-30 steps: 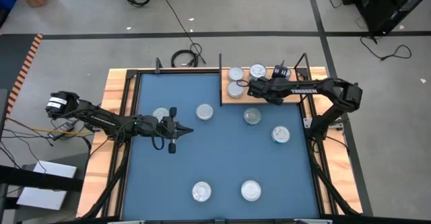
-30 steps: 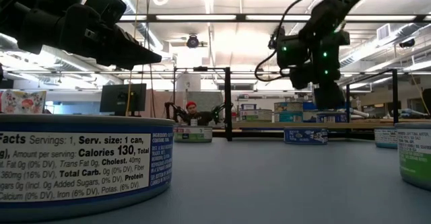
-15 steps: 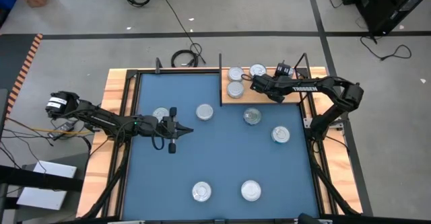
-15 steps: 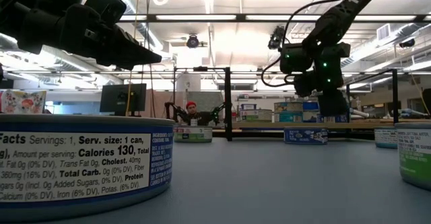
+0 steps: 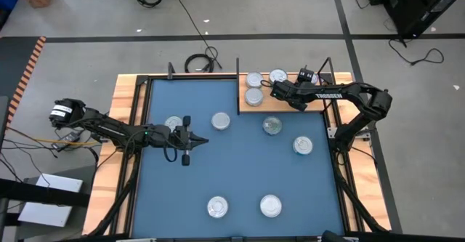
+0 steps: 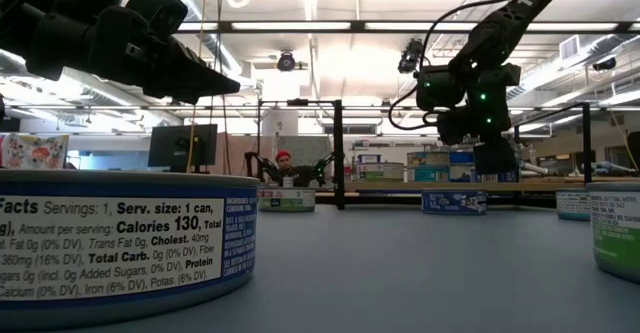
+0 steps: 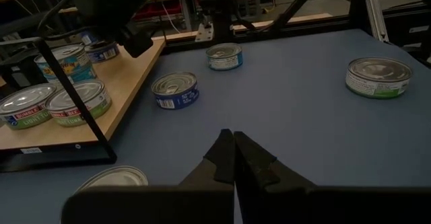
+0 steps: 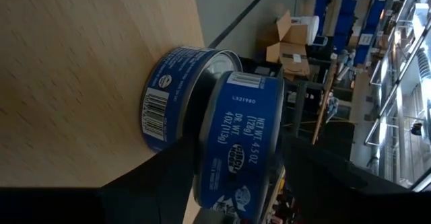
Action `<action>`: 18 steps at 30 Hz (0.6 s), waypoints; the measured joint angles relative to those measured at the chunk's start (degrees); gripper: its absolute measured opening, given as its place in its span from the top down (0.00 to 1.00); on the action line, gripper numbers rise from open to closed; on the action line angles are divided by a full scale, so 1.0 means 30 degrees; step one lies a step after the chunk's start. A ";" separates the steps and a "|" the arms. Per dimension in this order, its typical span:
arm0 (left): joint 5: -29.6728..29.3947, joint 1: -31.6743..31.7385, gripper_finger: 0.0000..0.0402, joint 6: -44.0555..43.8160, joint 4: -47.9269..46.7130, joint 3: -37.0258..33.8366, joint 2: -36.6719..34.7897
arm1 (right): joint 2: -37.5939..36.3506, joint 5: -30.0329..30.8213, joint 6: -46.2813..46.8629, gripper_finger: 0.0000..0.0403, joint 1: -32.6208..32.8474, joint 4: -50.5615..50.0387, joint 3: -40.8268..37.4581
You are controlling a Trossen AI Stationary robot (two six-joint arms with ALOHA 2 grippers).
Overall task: Stack canned seafood by type on shelf
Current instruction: Stack the left blue tuna can on to the blue tuna can on the shelf
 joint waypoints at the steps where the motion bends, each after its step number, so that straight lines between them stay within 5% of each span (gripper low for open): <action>1: 0.0000 0.0000 1.00 0.0000 0.0007 0.0000 0.0000 | 0.0000 0.0000 -0.0005 0.43 0.0000 0.0000 0.0005; 18: 0.0000 0.0000 1.00 -0.0044 0.0015 0.0000 0.0000 | 0.0000 0.0586 0.0009 0.42 0.0015 0.0727 0.0005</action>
